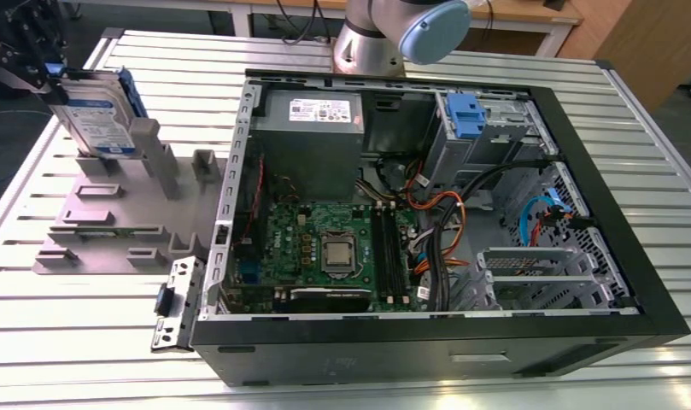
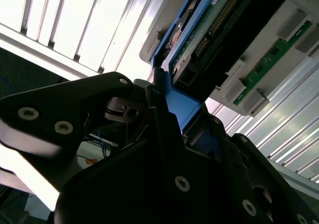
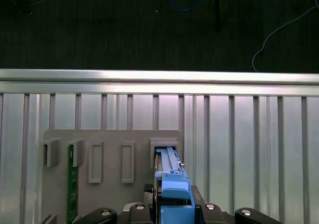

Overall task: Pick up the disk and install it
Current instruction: 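Pick up the disk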

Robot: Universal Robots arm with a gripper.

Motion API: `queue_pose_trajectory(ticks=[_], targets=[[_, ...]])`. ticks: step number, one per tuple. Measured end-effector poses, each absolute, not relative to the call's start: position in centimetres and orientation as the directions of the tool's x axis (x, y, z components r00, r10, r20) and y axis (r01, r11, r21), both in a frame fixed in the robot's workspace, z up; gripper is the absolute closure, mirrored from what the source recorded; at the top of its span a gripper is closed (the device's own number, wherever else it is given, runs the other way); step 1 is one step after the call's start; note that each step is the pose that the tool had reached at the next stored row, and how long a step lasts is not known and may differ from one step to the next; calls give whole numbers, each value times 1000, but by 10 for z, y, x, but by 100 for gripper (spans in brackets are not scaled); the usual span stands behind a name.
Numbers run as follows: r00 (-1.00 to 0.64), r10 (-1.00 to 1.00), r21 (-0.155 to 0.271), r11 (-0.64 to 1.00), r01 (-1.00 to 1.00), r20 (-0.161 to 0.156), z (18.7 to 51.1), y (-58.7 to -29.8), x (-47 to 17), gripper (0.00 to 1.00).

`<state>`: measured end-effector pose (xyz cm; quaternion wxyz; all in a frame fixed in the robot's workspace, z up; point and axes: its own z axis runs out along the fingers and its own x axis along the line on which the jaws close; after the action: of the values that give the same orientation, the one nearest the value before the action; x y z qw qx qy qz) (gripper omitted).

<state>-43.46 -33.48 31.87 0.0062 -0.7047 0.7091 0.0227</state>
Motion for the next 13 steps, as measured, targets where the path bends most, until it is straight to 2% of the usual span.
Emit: queue_pose_trajectory(ticks=[13], targets=[[-7, -999, 23, 6, -1000, -41, 322, -335, -435, 63]])
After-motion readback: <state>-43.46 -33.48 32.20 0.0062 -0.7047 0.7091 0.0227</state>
